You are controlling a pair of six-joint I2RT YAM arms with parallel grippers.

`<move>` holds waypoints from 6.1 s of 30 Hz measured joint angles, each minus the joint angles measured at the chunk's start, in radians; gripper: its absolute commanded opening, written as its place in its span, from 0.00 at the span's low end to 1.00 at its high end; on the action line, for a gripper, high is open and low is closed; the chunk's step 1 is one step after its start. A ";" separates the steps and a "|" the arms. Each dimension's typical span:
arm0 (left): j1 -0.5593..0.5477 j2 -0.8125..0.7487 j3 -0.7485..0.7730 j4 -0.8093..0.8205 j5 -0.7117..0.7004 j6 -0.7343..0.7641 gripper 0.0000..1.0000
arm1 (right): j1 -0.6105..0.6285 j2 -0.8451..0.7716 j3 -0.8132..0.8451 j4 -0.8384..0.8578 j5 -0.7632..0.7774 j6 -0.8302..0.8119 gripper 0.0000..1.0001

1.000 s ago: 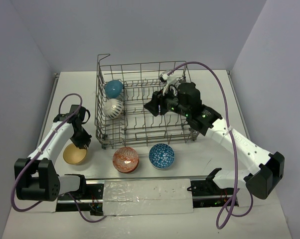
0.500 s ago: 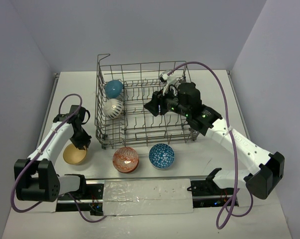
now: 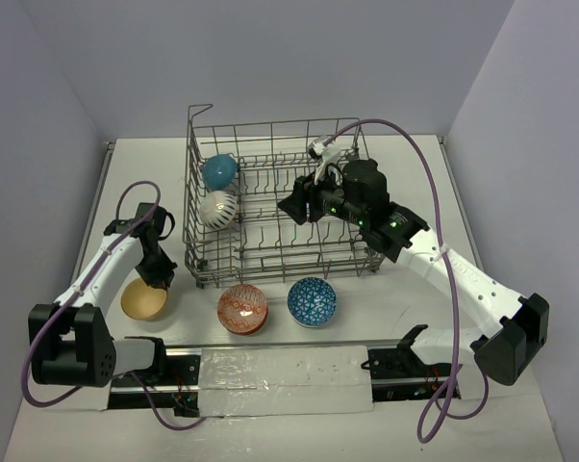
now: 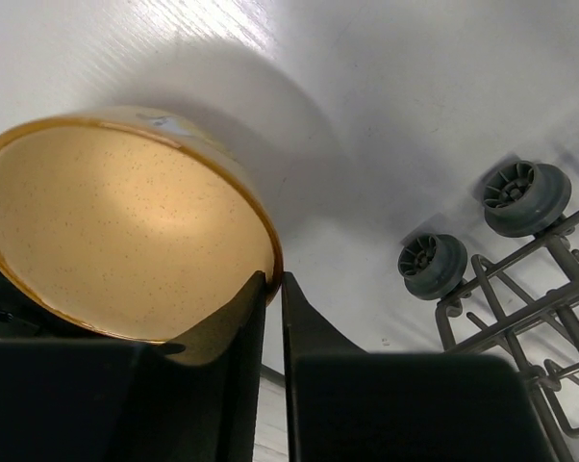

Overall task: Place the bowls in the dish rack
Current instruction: Move the bowl to the corner of the board, then pick up the bowl from the corner of the board.

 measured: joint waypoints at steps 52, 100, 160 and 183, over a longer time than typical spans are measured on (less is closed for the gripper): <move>-0.010 0.217 0.212 0.016 0.006 0.034 0.06 | 0.000 0.000 0.000 0.000 0.016 -0.004 0.56; 0.011 0.422 0.414 0.102 -0.029 0.060 0.09 | -0.011 0.048 0.000 -0.006 0.015 -0.005 0.56; 0.473 -0.091 0.256 0.505 0.079 -0.036 0.22 | 0.365 0.525 0.673 -0.448 -0.111 -0.267 0.54; 0.545 -0.373 0.224 0.521 -0.119 -0.066 0.24 | 0.473 0.890 1.061 -0.589 -0.138 -0.396 0.58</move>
